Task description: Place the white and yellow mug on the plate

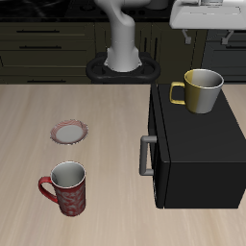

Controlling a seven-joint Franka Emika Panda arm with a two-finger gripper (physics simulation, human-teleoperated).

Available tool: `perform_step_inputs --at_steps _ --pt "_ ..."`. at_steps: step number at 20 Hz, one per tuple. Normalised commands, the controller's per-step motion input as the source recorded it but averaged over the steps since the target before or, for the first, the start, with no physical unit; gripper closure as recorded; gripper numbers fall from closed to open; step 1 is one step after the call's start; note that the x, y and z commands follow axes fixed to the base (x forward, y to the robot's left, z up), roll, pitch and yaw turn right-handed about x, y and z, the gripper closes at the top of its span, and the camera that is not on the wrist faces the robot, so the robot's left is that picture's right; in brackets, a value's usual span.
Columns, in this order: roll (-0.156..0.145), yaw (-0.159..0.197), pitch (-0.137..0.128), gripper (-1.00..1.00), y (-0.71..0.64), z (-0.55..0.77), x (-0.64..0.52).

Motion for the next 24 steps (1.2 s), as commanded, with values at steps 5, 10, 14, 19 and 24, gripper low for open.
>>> perform_step_inputs --at_steps 5,10,14,19,24 --pt "0.013 0.046 -0.002 -1.0 0.17 -0.02 0.14" --pt "0.026 0.039 0.0 -1.0 0.13 -0.09 0.19" --pt "0.019 0.014 0.007 -1.0 0.16 -0.09 0.1" --pt "0.017 0.026 0.005 -1.0 0.13 -0.1 0.1" --pt "-0.002 0.009 0.012 -1.0 0.03 -0.07 0.17"
